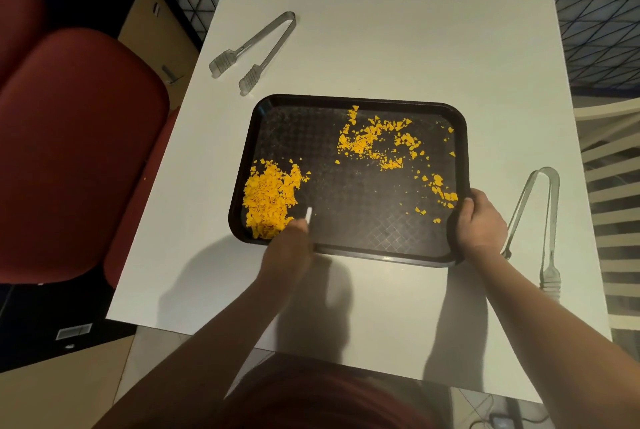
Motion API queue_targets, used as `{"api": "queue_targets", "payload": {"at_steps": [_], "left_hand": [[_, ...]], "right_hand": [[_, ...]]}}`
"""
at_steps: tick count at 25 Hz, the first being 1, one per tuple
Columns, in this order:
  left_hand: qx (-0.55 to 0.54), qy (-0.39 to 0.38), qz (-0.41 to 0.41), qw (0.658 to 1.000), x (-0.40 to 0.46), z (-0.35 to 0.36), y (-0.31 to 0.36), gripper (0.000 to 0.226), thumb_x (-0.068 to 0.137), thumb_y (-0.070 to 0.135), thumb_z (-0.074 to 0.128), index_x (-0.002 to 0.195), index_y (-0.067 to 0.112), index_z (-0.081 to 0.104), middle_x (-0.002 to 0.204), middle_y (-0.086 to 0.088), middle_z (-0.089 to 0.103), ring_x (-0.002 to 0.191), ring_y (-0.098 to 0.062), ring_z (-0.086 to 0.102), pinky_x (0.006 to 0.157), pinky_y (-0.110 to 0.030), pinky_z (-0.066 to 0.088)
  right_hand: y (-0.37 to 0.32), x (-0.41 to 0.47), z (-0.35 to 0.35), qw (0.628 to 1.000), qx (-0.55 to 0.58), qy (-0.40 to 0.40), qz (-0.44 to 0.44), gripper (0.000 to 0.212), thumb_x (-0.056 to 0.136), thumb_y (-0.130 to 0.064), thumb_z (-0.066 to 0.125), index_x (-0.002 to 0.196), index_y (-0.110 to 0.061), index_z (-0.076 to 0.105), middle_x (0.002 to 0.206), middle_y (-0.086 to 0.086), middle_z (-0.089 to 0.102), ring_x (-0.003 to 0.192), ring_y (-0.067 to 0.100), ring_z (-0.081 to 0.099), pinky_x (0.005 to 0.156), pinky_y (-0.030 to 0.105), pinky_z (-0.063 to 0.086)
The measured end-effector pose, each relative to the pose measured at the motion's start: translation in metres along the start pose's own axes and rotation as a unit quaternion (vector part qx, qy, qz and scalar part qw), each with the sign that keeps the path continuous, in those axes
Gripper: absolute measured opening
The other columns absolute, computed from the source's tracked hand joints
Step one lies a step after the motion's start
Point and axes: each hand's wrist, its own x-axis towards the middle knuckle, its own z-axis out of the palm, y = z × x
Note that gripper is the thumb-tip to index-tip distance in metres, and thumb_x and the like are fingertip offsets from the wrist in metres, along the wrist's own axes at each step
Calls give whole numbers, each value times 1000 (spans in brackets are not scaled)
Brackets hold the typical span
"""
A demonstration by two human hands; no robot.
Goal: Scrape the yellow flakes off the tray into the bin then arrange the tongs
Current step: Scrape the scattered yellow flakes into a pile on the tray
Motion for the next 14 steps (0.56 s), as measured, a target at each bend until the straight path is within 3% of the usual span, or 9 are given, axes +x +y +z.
{"api": "queue_targets", "payload": {"at_steps": [4, 7, 11, 14], "left_hand": [[14, 19, 26, 999, -6, -5, -4, 14, 92, 7, 45, 97, 0, 57, 94, -18, 61, 89, -34, 60, 68, -33, 41], [14, -35, 56, 998, 2, 5, 17, 14, 92, 5, 40, 95, 4, 54, 97, -13, 58, 87, -29, 61, 63, -25, 37], [22, 1, -18, 1000, -3, 0, 1, 19, 93, 8, 42, 104, 1, 55, 99, -15, 63, 93, -29, 62, 71, -29, 43], [32, -11, -18, 999, -1, -5, -1, 16, 92, 8, 45, 100, 1, 57, 95, -16, 63, 89, -31, 62, 69, -33, 45]], "right_hand": [[0, 0, 0, 1000, -5, 0, 0, 54, 83, -36, 20, 121, -13, 52, 101, 21, 65, 91, 44, 57, 75, 39, 42], [0, 0, -1, 1000, -8, 0, -1, 54, 84, -36, 20, 120, -13, 52, 101, 21, 65, 90, 44, 57, 75, 39, 42], [-1, -1, -1, 1000, -7, 3, 0, 54, 84, -37, 20, 121, -13, 52, 100, 22, 65, 90, 44, 58, 74, 39, 42], [-1, -1, -1, 1000, -7, 3, 2, 54, 84, -37, 20, 121, -14, 52, 100, 21, 65, 90, 43, 58, 74, 39, 42]]}}
